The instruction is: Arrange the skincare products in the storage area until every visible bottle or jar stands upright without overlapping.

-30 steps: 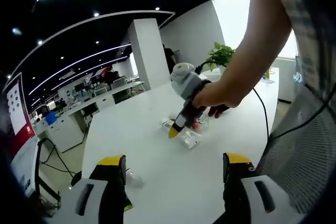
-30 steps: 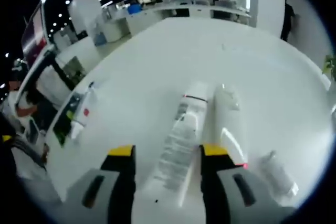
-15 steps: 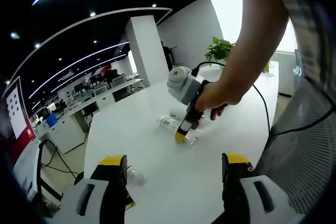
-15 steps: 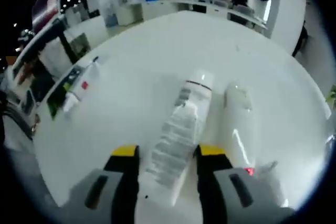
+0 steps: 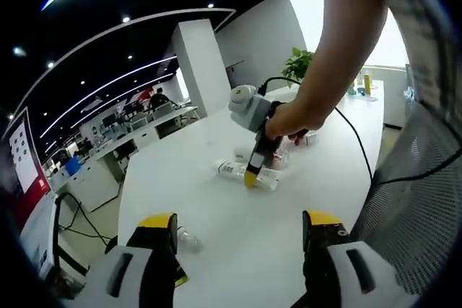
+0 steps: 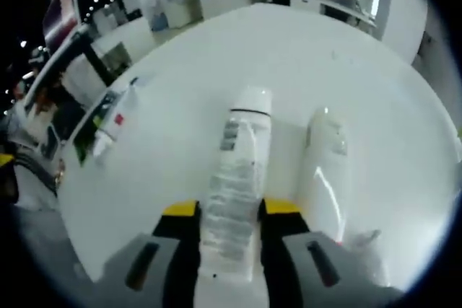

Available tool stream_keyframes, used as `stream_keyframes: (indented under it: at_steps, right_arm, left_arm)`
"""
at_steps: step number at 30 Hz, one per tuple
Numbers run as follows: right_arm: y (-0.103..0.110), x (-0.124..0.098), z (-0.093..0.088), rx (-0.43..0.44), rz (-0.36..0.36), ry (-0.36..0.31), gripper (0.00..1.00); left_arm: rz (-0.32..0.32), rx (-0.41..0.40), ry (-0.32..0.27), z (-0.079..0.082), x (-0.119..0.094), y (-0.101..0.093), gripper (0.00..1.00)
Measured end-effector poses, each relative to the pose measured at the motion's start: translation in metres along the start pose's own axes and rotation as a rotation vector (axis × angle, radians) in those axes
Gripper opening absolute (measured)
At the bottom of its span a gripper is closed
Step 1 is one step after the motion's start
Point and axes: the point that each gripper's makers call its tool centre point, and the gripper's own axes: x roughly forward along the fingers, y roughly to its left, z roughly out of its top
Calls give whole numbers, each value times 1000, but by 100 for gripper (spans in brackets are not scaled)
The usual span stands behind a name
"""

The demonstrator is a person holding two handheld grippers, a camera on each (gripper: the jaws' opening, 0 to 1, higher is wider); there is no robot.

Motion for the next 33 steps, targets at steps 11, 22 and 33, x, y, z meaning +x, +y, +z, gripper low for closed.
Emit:
stream_keyframes:
  at_steps: [11,22,33]
  right_arm:
    - [1,0,0,-12,10,-14,30]
    - [4,-1,1,-22,13,-26,32]
    - [3,0,0,-94,19,29,26]
  left_arm:
    - [-4,3,18,-3,1,-1,71]
    - [-2,7,23,-4,2,0,71]
    - [-9,12,35,-6,2,-2,70]
